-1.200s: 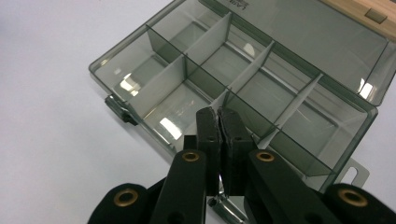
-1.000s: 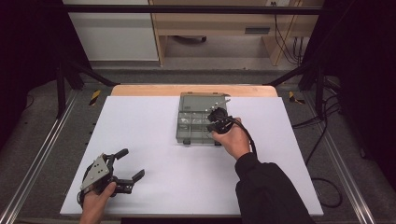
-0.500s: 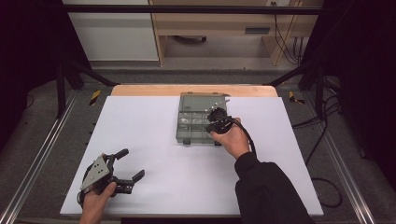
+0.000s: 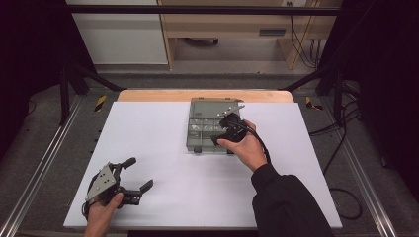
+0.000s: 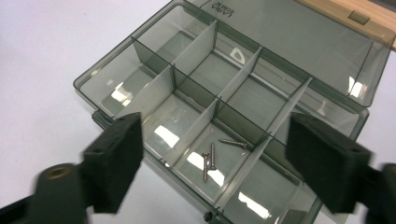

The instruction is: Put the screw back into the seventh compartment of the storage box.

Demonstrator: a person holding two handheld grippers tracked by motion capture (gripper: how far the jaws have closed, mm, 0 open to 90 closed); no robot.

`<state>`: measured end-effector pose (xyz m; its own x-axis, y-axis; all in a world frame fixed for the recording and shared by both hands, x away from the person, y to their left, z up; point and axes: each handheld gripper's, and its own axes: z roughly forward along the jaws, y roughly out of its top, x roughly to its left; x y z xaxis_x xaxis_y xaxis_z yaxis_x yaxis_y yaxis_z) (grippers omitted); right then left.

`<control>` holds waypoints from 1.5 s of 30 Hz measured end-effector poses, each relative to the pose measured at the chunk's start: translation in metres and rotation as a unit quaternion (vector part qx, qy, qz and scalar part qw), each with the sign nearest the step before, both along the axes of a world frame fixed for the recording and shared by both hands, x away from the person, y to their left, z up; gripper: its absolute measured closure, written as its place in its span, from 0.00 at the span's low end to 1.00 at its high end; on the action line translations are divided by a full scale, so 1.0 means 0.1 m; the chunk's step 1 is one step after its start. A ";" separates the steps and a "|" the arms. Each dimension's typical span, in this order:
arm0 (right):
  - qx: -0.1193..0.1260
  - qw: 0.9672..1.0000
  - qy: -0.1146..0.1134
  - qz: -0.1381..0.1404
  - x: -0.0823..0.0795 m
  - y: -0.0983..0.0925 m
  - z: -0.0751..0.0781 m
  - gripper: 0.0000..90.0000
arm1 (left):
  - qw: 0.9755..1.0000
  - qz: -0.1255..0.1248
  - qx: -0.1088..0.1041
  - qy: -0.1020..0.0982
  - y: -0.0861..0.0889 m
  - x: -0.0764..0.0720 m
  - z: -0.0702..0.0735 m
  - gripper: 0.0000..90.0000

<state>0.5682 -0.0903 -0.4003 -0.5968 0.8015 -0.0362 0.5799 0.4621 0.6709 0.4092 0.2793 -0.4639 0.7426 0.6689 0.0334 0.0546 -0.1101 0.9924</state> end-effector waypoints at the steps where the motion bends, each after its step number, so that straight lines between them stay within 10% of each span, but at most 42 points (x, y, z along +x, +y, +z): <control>1: 0.006 1.000 -0.008 0.005 -0.03 0.00 0.03 0.14 | 1.000 0.000 0.002 0.000 0.00 0.00 0.00 0.02; 21: 0.038 0.998 -0.056 0.011 -0.31 -0.12 0.21 0.10 | 1.000 0.000 0.000 -0.001 0.00 0.00 0.00 0.02; 26: 0.031 0.993 -0.112 0.010 -0.43 -0.13 0.18 0.11 | 1.000 0.000 0.000 -0.001 0.00 0.00 0.00 0.02; 45: 0.070 0.985 -0.159 -0.010 -0.75 -0.39 0.05 0.12 | 1.000 0.002 0.001 -0.001 0.01 -0.01 0.00 0.02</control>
